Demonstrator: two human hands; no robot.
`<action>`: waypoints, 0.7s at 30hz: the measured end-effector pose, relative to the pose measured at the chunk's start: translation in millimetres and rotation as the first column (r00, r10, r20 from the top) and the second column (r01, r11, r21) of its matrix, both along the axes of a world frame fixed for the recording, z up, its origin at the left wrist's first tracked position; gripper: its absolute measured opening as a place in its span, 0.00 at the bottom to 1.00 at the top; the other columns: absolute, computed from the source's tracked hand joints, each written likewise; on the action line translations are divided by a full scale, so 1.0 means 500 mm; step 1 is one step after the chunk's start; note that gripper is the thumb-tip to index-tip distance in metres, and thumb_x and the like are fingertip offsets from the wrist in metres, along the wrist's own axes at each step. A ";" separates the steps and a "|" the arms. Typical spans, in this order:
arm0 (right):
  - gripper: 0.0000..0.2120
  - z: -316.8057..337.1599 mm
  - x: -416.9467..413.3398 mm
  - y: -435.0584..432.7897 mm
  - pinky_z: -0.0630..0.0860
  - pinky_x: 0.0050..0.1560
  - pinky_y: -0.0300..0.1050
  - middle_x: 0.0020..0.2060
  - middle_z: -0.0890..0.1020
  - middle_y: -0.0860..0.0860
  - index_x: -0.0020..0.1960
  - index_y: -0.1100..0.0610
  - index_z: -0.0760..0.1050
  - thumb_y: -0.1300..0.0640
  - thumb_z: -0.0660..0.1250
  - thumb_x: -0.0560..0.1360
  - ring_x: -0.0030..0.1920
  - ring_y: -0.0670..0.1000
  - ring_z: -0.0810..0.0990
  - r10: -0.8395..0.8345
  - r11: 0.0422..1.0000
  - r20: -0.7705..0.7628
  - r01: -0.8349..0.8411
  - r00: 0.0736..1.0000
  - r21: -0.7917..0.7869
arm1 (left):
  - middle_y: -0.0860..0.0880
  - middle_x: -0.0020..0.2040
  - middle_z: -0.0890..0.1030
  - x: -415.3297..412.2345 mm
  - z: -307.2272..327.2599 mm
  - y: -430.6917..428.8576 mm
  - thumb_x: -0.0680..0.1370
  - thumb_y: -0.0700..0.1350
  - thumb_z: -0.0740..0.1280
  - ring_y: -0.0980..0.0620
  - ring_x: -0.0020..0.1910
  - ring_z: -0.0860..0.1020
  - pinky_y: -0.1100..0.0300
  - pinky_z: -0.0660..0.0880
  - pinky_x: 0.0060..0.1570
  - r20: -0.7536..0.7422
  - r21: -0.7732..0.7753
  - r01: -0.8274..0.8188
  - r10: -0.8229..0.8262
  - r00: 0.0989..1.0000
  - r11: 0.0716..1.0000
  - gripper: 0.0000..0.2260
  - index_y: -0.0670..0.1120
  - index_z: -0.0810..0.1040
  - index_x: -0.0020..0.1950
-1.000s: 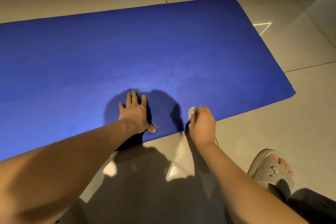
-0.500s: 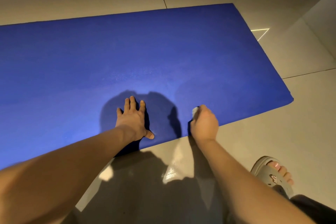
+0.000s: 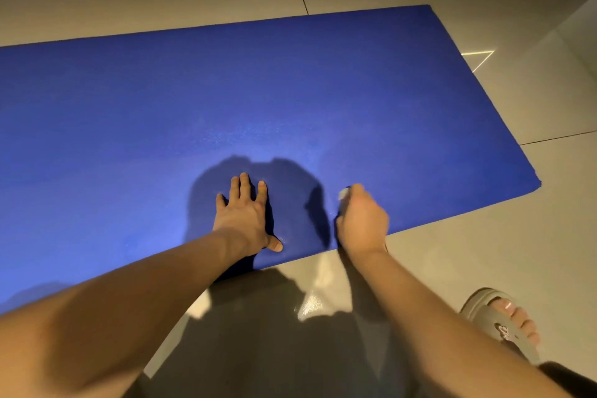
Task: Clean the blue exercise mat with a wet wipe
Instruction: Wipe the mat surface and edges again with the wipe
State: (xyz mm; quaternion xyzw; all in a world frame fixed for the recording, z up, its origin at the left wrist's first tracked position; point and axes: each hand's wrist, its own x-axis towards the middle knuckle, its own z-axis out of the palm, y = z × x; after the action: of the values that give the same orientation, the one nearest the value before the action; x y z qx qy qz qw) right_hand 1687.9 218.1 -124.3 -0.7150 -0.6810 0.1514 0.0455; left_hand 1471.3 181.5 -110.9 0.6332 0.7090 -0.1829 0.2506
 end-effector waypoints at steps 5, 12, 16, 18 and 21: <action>0.12 -0.014 -0.040 -0.015 0.64 0.31 0.43 0.40 0.80 0.50 0.52 0.53 0.75 0.63 0.71 0.70 0.35 0.58 0.81 0.351 0.935 0.033 -0.352 0.936 0.027 | 0.40 0.82 0.34 -0.003 0.000 -0.002 0.68 0.71 0.72 0.39 0.81 0.35 0.37 0.48 0.79 0.005 -0.002 -0.001 0.001 1.000 1.000 0.61 0.48 0.36 0.83; 0.07 0.008 0.102 0.098 0.65 0.37 0.47 0.47 0.81 0.57 0.54 0.58 0.70 0.60 0.65 0.78 0.39 0.60 0.76 -0.147 0.989 0.122 0.143 0.982 0.040 | 0.41 0.82 0.35 -0.007 -0.010 -0.006 0.67 0.73 0.71 0.40 0.81 0.36 0.38 0.48 0.79 -0.001 0.027 -0.003 0.003 1.000 1.000 0.60 0.50 0.36 0.83; 0.08 0.001 -0.062 0.020 0.64 0.37 0.47 0.47 0.81 0.54 0.56 0.57 0.74 0.61 0.63 0.77 0.44 0.62 0.80 0.132 0.991 -0.043 -0.133 0.990 -0.030 | 0.42 0.82 0.36 -0.007 -0.006 -0.008 0.67 0.74 0.70 0.40 0.82 0.36 0.38 0.49 0.78 -0.010 0.029 0.006 -0.006 1.000 1.000 0.61 0.50 0.36 0.83; 0.07 -0.004 -0.092 -0.008 0.66 0.37 0.47 0.47 0.81 0.54 0.55 0.55 0.74 0.61 0.64 0.77 0.43 0.61 0.79 0.335 0.939 -0.072 -0.339 0.939 -0.060 | 0.41 0.82 0.36 -0.007 -0.003 -0.007 0.67 0.74 0.70 0.40 0.82 0.36 0.38 0.50 0.78 -0.013 0.035 0.008 -0.007 1.000 0.999 0.61 0.50 0.36 0.83; 0.10 0.002 -0.014 0.046 0.66 0.39 0.46 0.51 0.81 0.53 0.57 0.53 0.74 0.60 0.63 0.77 0.46 0.61 0.79 0.332 0.942 0.037 -0.330 0.942 -0.060 | 0.41 0.82 0.37 -0.007 0.005 -0.004 0.67 0.75 0.70 0.40 0.82 0.37 0.39 0.50 0.78 -0.011 0.020 0.020 -0.019 1.000 1.000 0.61 0.50 0.36 0.83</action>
State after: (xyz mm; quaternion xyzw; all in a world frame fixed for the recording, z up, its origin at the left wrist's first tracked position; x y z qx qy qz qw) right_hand 1681.1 241.3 -123.4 -0.5947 -0.7881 0.1585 -0.0154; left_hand 1467.8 179.4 -108.7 0.6417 0.7060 -0.1815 0.2385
